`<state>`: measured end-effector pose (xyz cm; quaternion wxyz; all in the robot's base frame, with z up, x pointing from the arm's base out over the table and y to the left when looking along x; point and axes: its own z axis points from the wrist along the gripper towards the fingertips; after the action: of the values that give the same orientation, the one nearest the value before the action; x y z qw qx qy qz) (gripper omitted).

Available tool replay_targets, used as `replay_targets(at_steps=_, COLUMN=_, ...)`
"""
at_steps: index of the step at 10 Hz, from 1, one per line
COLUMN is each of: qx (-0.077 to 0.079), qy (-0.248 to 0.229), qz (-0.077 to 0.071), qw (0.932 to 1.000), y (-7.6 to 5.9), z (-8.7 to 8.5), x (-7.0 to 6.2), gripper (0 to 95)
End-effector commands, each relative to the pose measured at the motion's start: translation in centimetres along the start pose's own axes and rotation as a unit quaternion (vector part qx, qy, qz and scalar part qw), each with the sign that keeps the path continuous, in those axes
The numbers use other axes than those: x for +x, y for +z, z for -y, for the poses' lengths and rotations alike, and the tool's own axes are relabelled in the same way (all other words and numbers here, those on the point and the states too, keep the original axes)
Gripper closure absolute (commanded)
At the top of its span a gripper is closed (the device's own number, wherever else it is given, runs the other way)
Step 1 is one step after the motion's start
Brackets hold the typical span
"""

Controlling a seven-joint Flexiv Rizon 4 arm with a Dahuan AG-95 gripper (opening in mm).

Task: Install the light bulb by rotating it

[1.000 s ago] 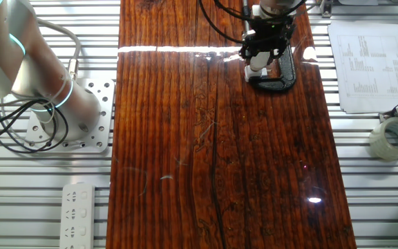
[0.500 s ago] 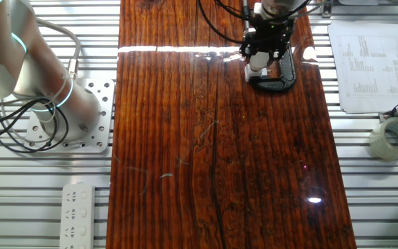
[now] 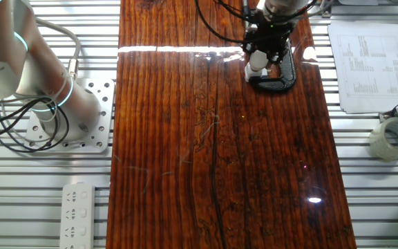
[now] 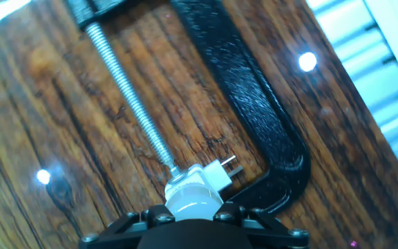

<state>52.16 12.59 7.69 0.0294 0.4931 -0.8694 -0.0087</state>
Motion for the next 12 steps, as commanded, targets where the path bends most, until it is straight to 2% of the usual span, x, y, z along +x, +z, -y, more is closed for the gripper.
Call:
replay_targets(at_steps=1, qx=-0.005, qy=0.089, qz=-0.002, qw=0.996, y=-0.04, z=0.02, x=0.04, gripper=95.0)
replay_targets(at_steps=3, qx=-0.007, qy=0.127, qz=-0.002, qw=0.9919, y=-0.07, z=0.02, x=0.06, gripper=95.0)
replay_targets(at_steps=6, qx=-0.014, qy=0.194, qz=0.0, qw=0.981, y=-0.07, z=0.02, x=0.06, gripper=95.0)
replay_targets(at_steps=9, qx=-0.021, qy=0.286, qz=0.004, qw=0.958, y=-0.03, z=0.01, x=0.13, gripper=95.0)
replay_targets(at_steps=10, qx=-0.023, qy=0.304, qz=0.006, qw=0.9525, y=-0.03, z=0.01, x=0.14, gripper=95.0)
replay_targets(at_steps=11, qx=-0.023, qy=0.333, qz=0.006, qw=0.9427, y=-0.03, z=0.02, x=0.14, gripper=95.0)
replay_targets(at_steps=12, qx=-0.024, qy=0.346, qz=0.006, qw=0.9378, y=-0.03, z=0.02, x=0.14, gripper=95.0)
